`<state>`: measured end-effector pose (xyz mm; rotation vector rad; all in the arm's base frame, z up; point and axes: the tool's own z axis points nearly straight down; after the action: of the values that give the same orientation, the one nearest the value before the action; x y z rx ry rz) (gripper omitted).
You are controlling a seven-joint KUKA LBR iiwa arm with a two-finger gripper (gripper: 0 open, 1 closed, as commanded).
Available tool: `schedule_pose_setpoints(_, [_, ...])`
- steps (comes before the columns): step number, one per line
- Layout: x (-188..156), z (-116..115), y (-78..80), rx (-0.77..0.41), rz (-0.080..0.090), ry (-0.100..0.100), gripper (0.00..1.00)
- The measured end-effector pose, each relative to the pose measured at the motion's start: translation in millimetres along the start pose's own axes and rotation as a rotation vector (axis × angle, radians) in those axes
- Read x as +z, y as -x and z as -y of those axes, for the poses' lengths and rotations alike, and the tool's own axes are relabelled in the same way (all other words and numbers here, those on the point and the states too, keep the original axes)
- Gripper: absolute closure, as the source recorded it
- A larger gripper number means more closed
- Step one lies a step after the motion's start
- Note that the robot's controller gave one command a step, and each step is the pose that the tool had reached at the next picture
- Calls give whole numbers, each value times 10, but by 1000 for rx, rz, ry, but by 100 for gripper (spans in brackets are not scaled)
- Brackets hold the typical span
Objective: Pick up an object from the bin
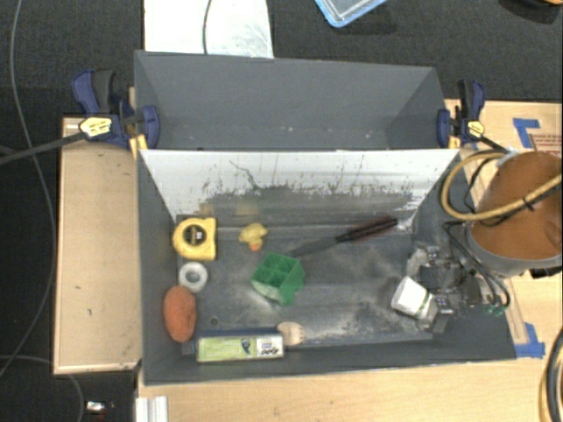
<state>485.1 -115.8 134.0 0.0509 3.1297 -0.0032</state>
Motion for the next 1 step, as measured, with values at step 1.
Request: schedule_pose_setpoints(1, [87, -26, 6, 14, 2, 0, 0])
